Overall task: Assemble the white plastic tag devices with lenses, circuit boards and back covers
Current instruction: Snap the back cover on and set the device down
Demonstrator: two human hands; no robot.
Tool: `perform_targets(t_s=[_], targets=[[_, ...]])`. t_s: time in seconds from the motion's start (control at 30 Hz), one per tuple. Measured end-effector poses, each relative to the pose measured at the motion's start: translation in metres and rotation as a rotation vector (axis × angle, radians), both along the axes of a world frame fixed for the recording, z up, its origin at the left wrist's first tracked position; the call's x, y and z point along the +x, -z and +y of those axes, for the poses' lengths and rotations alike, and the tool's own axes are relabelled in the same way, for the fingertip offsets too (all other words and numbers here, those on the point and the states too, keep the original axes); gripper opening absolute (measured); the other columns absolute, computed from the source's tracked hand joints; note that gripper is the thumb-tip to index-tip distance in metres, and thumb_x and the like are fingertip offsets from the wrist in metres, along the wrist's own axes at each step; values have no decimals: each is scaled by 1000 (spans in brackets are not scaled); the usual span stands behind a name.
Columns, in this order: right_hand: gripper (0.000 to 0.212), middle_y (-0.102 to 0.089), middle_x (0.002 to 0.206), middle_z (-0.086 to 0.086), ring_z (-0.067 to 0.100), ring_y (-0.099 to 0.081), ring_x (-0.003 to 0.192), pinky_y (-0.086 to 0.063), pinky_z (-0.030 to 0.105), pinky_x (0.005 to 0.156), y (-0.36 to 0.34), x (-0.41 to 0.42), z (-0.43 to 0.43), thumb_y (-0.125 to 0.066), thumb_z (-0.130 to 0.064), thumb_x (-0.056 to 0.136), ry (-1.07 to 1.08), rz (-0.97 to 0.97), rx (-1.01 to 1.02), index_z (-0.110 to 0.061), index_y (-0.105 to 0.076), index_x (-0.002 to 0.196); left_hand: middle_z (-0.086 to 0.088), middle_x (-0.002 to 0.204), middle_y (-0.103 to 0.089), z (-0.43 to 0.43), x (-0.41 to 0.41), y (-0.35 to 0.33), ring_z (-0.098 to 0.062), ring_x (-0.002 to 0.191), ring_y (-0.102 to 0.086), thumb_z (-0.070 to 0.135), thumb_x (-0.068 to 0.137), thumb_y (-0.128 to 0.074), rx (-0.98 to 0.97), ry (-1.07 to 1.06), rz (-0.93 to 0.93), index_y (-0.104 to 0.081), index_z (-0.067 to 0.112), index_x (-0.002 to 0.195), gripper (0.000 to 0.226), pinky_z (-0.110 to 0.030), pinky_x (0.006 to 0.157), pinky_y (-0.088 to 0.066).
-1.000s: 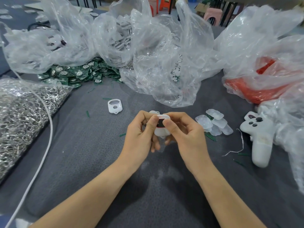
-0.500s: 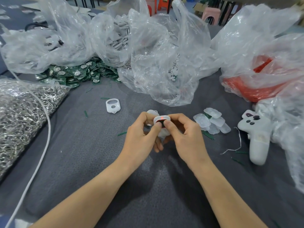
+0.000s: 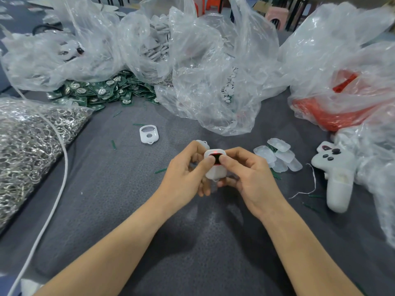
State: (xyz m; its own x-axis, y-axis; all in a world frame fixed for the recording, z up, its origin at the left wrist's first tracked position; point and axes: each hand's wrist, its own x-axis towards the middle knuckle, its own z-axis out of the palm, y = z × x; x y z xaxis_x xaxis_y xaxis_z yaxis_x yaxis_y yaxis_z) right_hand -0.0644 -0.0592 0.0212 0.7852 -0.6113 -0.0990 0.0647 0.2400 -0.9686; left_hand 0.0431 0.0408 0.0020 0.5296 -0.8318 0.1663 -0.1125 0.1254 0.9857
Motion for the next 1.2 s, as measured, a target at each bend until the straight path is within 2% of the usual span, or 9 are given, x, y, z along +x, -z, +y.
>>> perform_targets(t_s=[0.13, 0.3, 0.43, 0.5, 0.67, 0.77, 0.97, 1.1, 1.2], targets=[[20, -69, 76, 7, 13, -66, 65, -52, 21, 49, -3, -3, -2, -59, -20, 80, -85, -40, 197, -3, -64, 87, -10, 56, -50, 0, 4, -2, -16, 31, -40, 18, 100, -42, -7, 87, 94, -42, 12, 79, 22, -16, 35, -29], [22, -70, 79, 9, 17, -68, 69, -53, 23, 49, -1, -1, 3, -59, -22, 79, -62, -41, 121, -3, -67, 87, -8, 55, -51, 0, 6, 0, -15, 32, -36, 24, 95, -45, -24, 104, 123, -43, 11, 79, 21, -16, 35, -25], [17, -69, 79, 8, 16, -66, 67, -50, 22, 48, 0, 0, 6, -53, -11, 92, 0, -42, 10, -3, -67, 88, -4, 55, -54, 0, 5, 0, -13, 33, -41, 24, 95, -46, -56, 116, 125, -44, 13, 80, 19, -16, 35, -29], [17, -69, 79, 7, 15, -65, 66, -49, 21, 48, -1, 1, 6, -53, -12, 93, -1, -51, 20, -4, -67, 87, 0, 55, -55, 0, 4, 0, -12, 32, -40, 27, 98, -45, -63, 118, 127, -42, 13, 81, 22, -15, 34, -29], [15, -70, 78, 4, 12, -65, 65, -49, 20, 48, -1, 1, 7, -52, -13, 94, 18, -75, 80, -3, -64, 94, -8, 57, -53, -3, 3, -1, -14, 33, -39, 30, 95, -40, 3, 120, 77, -41, 3, 96, 27, -18, 35, -30], [13, -70, 77, 2, 14, -65, 64, -48, 21, 47, 1, 0, 8, -52, -11, 95, 50, -55, 34, -6, -64, 92, -11, 61, -55, -2, 4, 2, -13, 36, -38, 19, 102, -40, 5, 143, 36, -40, -2, 98, 21, -17, 39, -30], [13, -70, 78, 5, 19, -65, 66, -49, 22, 47, 4, -2, 7, -53, -10, 95, 74, 6, -61, -5, -65, 93, 3, 57, -56, 0, 8, 7, -12, 41, -39, 25, 94, -46, 56, 135, -70, -42, 4, 97, 21, -15, 43, -32], [11, -72, 84, 6, 22, -68, 70, -52, 24, 49, 1, -3, 6, -57, -12, 94, 64, 3, -243, -8, -66, 97, -11, 62, -54, -2, 3, 6, -16, 44, -42, 31, 91, -48, 31, 113, -40, -43, 9, 101, 25, -23, 46, -34], [10, -71, 86, 11, 21, -68, 71, -51, 27, 51, 3, -1, 7, -59, -8, 92, 71, -1, -327, -6, -65, 100, -16, 65, -56, -4, 4, 4, -18, 42, -44, 28, 91, -47, 38, 92, -21, -44, 8, 100, 22, -25, 46, -35]])
